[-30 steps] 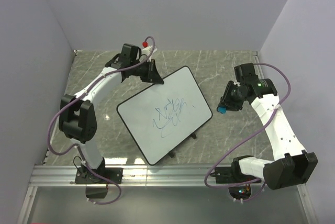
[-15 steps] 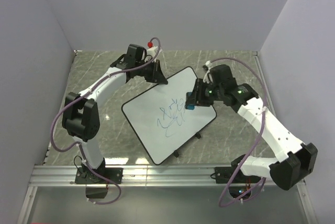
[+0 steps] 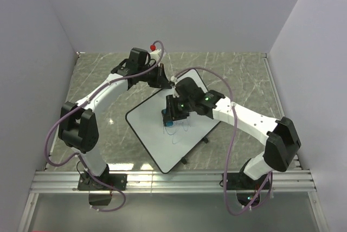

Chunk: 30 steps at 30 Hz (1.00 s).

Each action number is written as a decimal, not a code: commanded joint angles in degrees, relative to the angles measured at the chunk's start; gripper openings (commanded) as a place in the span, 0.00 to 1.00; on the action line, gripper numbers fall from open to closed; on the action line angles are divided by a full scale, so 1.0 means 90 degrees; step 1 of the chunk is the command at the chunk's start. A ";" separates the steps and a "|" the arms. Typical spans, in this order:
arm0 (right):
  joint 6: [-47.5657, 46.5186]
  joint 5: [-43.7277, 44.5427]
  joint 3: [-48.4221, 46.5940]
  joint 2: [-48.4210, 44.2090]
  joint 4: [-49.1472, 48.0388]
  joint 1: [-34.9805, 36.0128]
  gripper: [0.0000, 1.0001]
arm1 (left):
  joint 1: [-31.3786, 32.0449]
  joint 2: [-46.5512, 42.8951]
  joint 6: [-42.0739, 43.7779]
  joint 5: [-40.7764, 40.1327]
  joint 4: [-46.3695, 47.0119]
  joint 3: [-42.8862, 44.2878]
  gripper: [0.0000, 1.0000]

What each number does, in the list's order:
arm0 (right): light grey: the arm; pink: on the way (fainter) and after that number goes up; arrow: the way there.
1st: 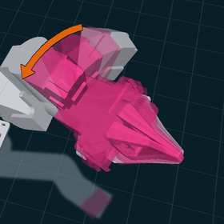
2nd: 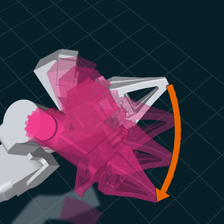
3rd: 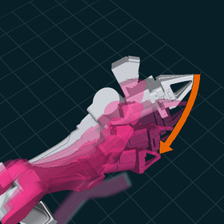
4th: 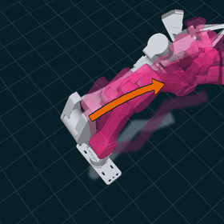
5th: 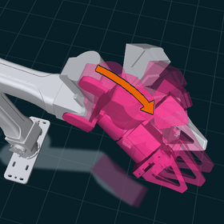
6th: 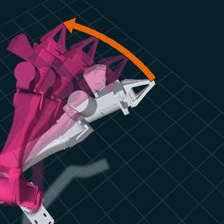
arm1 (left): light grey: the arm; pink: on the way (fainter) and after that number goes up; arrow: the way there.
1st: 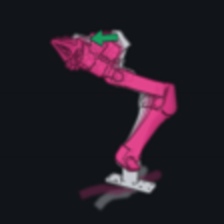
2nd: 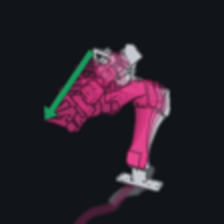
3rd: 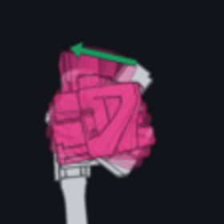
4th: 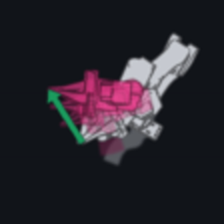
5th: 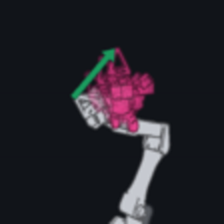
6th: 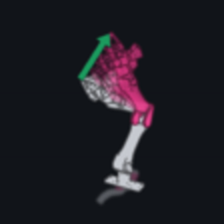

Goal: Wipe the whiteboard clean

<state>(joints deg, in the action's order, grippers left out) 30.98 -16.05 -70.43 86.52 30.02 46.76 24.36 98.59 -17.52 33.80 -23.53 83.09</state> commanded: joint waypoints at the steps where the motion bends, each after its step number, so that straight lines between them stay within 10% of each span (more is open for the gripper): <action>1: -0.0073 0.0241 -0.0309 0.0054 -0.0425 0.0243 0.00 | 0.0028 -0.0231 0.0521 -0.0943 -0.0442 -0.0150 0.00; 22: 0.0454 0.1735 0.0755 0.0201 0.0189 0.0322 0.00 | 0.0047 -0.0192 0.0892 -0.0914 -0.0862 0.0367 0.00; 23: 0.0473 0.1696 0.0736 0.0201 0.0209 0.0312 0.05 | 0.0047 -0.0192 0.0901 -0.0895 -0.0872 0.0387 0.00; 26: 0.0464 0.1657 0.0561 0.0152 0.0248 0.0331 0.66 | 0.0047 -0.0182 0.0960 -0.0885 -0.0891 0.0397 0.00; 30: 0.0454 0.1774 0.0064 0.0172 0.0541 0.0341 0.75 | 0.0038 -0.0192 0.1019 -0.0865 -0.0911 0.0397 0.00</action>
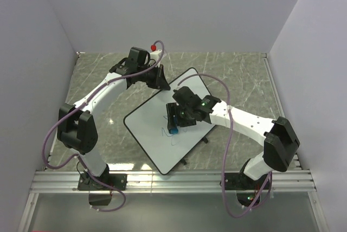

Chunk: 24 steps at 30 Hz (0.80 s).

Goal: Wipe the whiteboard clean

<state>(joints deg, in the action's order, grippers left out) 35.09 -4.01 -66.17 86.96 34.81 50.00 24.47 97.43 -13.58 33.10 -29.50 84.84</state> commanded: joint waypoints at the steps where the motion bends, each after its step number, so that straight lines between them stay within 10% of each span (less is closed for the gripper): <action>1: -0.0003 0.0581 -0.0614 0.0143 0.0145 -0.0028 0.74 | 0.0025 -0.0064 0.0582 -0.0787 -0.0238 0.0202 0.00; 10: 0.0173 0.0876 -0.1182 -0.0209 0.0517 -0.0028 0.45 | 0.0025 -0.0220 0.0572 -0.0865 -0.0160 0.0007 0.00; 24: 0.0408 0.0241 -0.0753 -0.0219 0.0293 0.0060 0.59 | 0.0016 -0.0337 0.0562 -0.0924 -0.0102 -0.0139 0.00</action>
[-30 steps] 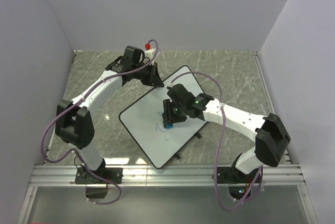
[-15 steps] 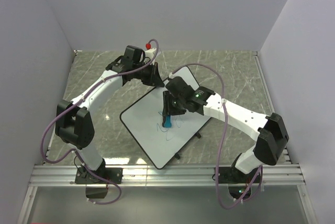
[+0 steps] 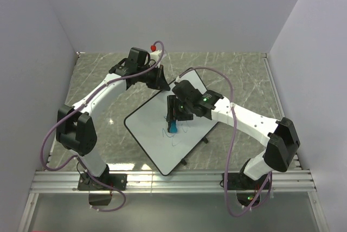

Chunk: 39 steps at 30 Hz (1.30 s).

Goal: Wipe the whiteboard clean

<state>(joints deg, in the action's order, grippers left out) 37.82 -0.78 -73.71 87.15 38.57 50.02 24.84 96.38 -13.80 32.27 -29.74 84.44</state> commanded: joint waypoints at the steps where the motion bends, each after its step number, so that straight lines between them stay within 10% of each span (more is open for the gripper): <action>1: 0.0133 -0.0129 0.0123 -0.0269 -0.0135 0.0057 0.66 | -0.0026 -0.0230 0.0577 -0.0842 -0.0075 -0.0105 0.00; 5: 0.0182 -0.0109 0.0182 -0.0299 -0.0115 0.0077 0.69 | -0.0026 -0.0230 0.0577 -0.0842 -0.0075 -0.0115 0.00; 24: 0.0231 -0.0470 0.0476 0.0013 -0.0643 0.0145 0.27 | -0.0026 -0.0445 0.0547 -0.0949 -0.0016 -0.0301 0.00; 33: 0.0133 -0.0480 -0.0178 0.0335 -0.0594 0.0155 0.00 | -0.0084 -0.0591 0.0518 -0.0891 0.0033 -0.0369 0.00; 39: -0.0091 -0.0178 -0.1271 0.0813 -0.0135 0.0145 0.00 | -0.0084 -0.0660 0.0518 -0.0861 0.0081 -0.0437 0.00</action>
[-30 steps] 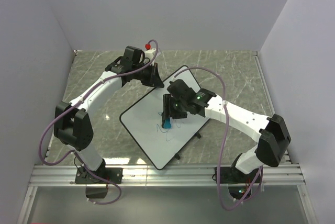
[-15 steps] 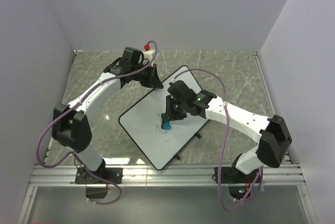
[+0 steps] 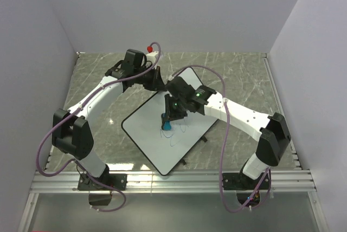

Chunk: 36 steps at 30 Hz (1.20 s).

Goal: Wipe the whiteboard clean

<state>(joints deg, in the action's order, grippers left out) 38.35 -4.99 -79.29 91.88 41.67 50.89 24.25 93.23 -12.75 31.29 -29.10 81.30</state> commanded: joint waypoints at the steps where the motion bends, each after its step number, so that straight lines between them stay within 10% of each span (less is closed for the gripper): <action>1: -0.0188 0.0291 -0.0924 0.0406 -0.0441 0.0068 0.00 | -0.0019 -0.0320 0.0392 -0.0762 0.0011 -0.0107 0.00; 9: -0.0198 0.0183 -0.1152 0.0602 -0.0411 0.0068 0.00 | -0.0019 -0.0408 0.0392 -0.0762 0.0050 -0.0195 0.00; 23: 0.0280 0.0418 0.2158 -0.0804 -0.1290 0.0263 0.00 | -0.0077 -0.0457 0.0314 -0.0684 0.0040 -0.0156 0.00; 36: -0.0501 0.0331 0.0676 -0.0170 -0.1378 0.1386 0.00 | -0.0077 -0.0554 0.0294 -0.0742 0.0118 -0.0332 0.00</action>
<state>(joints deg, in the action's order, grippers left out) 36.34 -2.48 -69.21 87.81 33.69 61.87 23.94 90.83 -12.88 30.57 -27.88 79.02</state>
